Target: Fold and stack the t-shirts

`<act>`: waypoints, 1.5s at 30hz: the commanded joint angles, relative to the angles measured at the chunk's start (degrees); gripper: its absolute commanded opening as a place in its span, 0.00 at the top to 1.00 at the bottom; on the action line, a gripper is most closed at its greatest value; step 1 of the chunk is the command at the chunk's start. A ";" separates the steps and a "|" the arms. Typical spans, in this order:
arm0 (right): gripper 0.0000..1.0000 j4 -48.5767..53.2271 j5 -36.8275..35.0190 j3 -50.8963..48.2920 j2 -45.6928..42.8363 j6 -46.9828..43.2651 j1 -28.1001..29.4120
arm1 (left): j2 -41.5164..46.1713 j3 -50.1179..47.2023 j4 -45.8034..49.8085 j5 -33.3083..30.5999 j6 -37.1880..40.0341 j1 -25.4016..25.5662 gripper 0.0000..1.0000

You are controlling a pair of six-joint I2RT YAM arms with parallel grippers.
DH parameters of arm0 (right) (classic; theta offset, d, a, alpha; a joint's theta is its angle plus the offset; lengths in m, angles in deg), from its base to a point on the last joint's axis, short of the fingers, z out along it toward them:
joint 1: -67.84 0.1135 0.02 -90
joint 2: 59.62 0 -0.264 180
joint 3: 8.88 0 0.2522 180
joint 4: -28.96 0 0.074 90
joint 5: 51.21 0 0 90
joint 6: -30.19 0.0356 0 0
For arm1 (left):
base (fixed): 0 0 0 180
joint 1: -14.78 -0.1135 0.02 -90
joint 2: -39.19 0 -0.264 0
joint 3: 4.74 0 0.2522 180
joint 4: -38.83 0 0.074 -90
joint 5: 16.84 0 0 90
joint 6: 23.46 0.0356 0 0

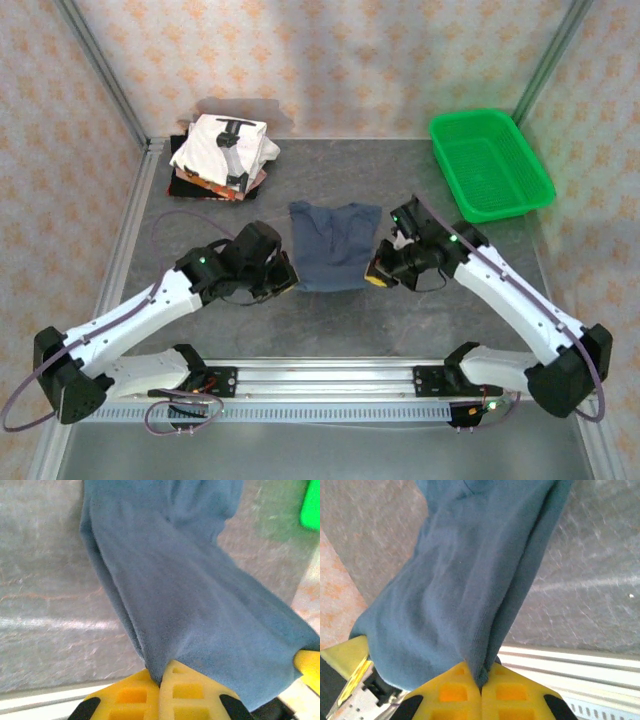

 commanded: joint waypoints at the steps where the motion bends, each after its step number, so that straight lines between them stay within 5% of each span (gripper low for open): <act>1: 1.00 3.55 -1.30 4.82 4.47 -3.65 -3.00 | -3.18 4.77 1.44 0.53 3.05 -3.10 1.00; 16: 1.00 11.69 -0.87 28.47 29.09 -20.13 -13.75 | -21.08 19.03 -0.06 7.35 15.05 -16.57 1.00; 36: 1.00 12.45 -2.27 48.49 54.24 -24.36 -19.24 | -43.69 33.67 -0.99 9.73 23.27 -24.17 1.00; 42: 0.76 10.18 -0.36 56.33 62.71 -22.97 -20.05 | -51.62 38.03 -2.62 9.41 24.12 -25.81 1.00; 45: 0.60 8.10 1.11 62.74 66.81 -20.98 -21.27 | -53.55 40.99 -3.60 9.60 23.33 -27.00 0.80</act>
